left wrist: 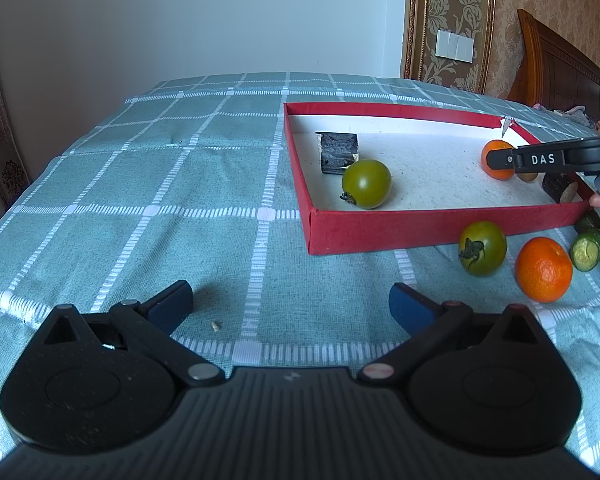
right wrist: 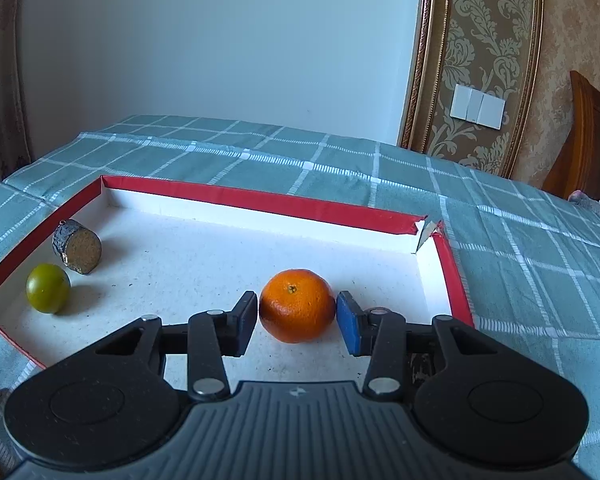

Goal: Organize fruits
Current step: 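Carry the mandarin into the tray and open the right gripper, then move the left gripper to the brown kiwi and close on it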

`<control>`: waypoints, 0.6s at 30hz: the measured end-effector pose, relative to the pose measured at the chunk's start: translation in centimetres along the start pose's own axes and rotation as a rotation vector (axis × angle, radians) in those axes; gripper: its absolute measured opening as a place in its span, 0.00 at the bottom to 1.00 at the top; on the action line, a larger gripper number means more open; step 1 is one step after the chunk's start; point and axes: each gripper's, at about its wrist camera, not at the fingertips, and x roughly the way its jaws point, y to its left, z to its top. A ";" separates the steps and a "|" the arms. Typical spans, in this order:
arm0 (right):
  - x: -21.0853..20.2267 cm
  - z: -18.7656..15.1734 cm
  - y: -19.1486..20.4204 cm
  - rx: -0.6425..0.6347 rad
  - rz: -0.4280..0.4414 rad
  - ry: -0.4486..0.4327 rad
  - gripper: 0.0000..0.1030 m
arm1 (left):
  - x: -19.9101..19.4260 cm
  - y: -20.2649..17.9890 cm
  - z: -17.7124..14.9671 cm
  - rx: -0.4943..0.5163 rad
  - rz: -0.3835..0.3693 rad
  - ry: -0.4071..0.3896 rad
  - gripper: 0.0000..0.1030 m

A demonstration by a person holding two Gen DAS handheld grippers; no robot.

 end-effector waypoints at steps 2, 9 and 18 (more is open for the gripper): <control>-0.5 0.0 -0.1 0.003 0.003 -0.005 0.41 | 0.0 0.0 0.0 0.000 0.000 0.000 1.00; -2.2 -0.4 -0.2 0.002 0.010 -0.023 0.41 | 0.0 0.0 0.0 0.000 0.000 0.000 1.00; -6.5 -2.2 -1.3 0.023 0.025 -0.049 0.45 | 0.0 0.0 0.0 0.000 0.000 0.000 1.00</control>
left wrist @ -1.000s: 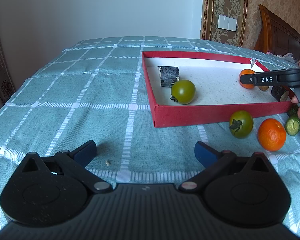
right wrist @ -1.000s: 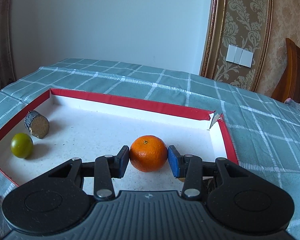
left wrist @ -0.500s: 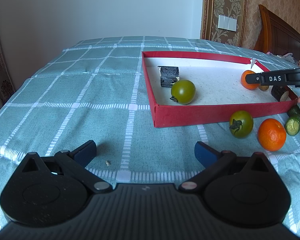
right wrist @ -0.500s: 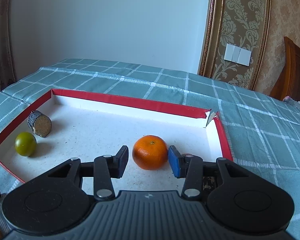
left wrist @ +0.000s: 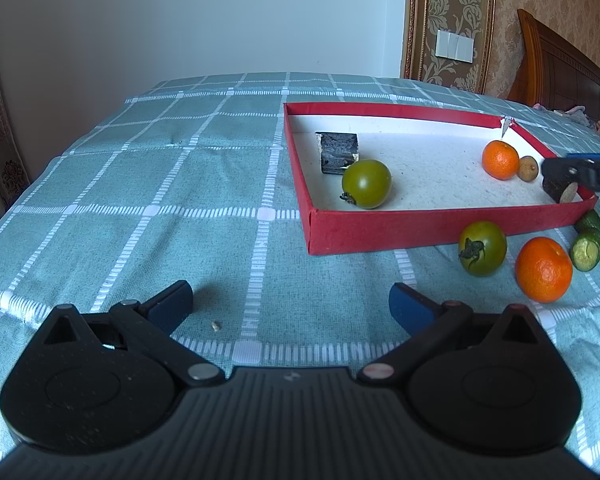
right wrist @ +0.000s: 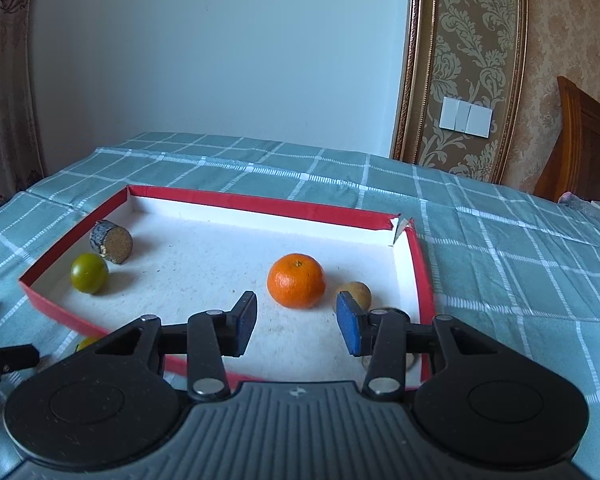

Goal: Organize fruits
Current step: 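Move the left gripper to the brown kiwi and close on it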

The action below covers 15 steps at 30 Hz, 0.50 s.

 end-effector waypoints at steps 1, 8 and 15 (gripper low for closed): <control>-0.8 -0.4 -0.1 -0.001 -0.005 -0.006 0.48 | 0.0 0.0 0.0 0.000 0.000 0.000 1.00; -6.3 -4.4 -2.5 -0.001 -0.080 -0.028 0.58 | 0.0 0.0 0.0 0.000 0.000 0.000 1.00; -7.3 -7.3 -5.4 0.083 -0.122 0.034 0.58 | 0.0 0.0 0.0 0.000 0.000 0.000 1.00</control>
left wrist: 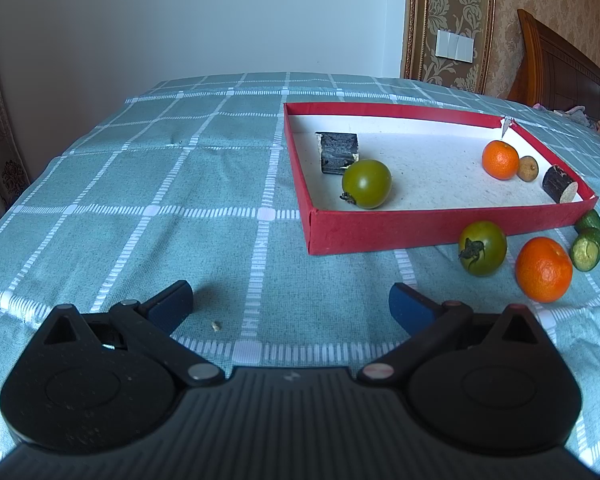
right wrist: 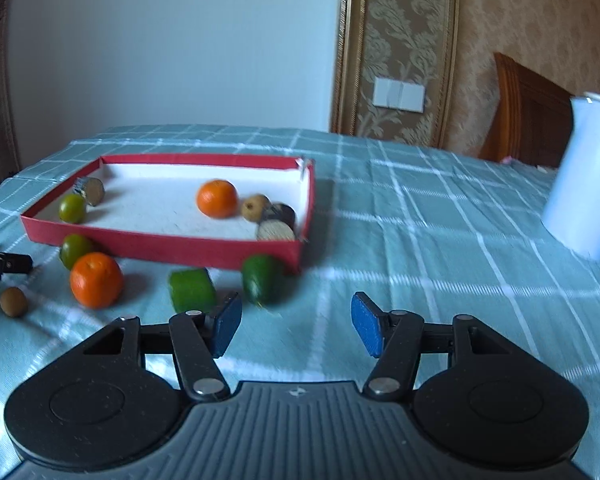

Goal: Organize fruits
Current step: 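Move the left gripper to the brown kiwi and close on it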

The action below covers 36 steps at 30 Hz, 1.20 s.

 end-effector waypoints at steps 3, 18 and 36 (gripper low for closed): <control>1.2 -0.7 -0.8 0.031 -0.017 0.037 0.58 | 0.0 0.0 0.0 0.000 0.000 0.000 1.00; 2.6 -0.7 -2.4 0.100 -0.018 0.057 0.69 | -3.8 -0.8 -0.8 0.038 0.021 -0.086 1.00; 2.7 -0.7 -2.0 0.090 -0.018 0.061 0.71 | -5.2 -6.4 -2.2 0.103 -0.090 -0.045 1.00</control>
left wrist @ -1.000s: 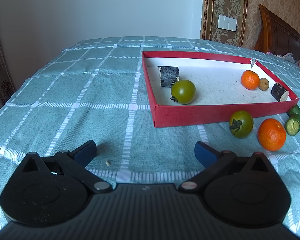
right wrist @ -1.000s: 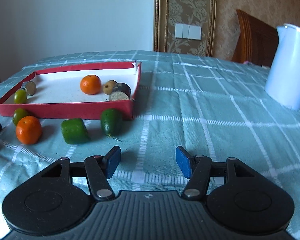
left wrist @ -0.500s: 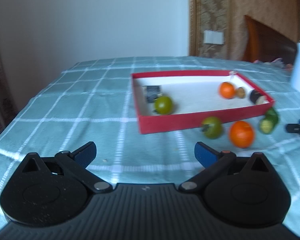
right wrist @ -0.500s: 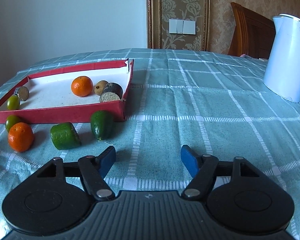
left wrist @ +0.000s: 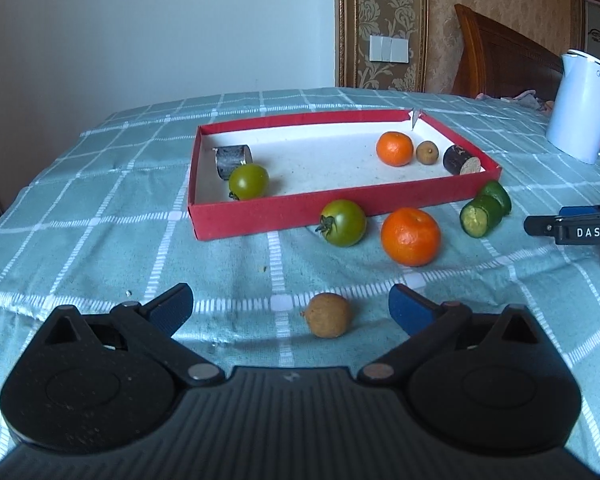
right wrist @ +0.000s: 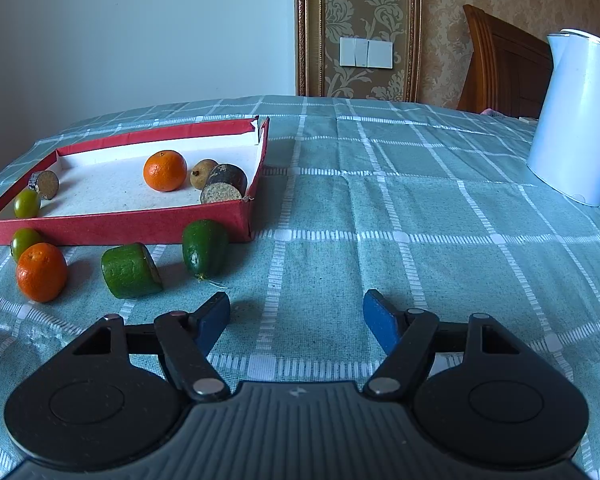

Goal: Organize fruits
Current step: 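Move the left gripper to the brown kiwi and close on it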

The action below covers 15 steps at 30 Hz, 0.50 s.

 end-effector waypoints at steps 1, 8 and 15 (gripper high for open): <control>0.0 0.0 0.0 0.000 0.000 0.000 0.71 | 0.1 -0.1 -0.1 0.006 0.002 0.005 1.00; 0.0 0.0 0.0 0.000 0.000 0.000 0.72 | 1.1 -0.1 -0.4 -0.005 0.012 0.039 0.87; 0.0 0.0 0.0 0.000 0.000 0.000 0.72 | 1.2 -0.4 -0.3 -0.009 0.040 0.039 0.78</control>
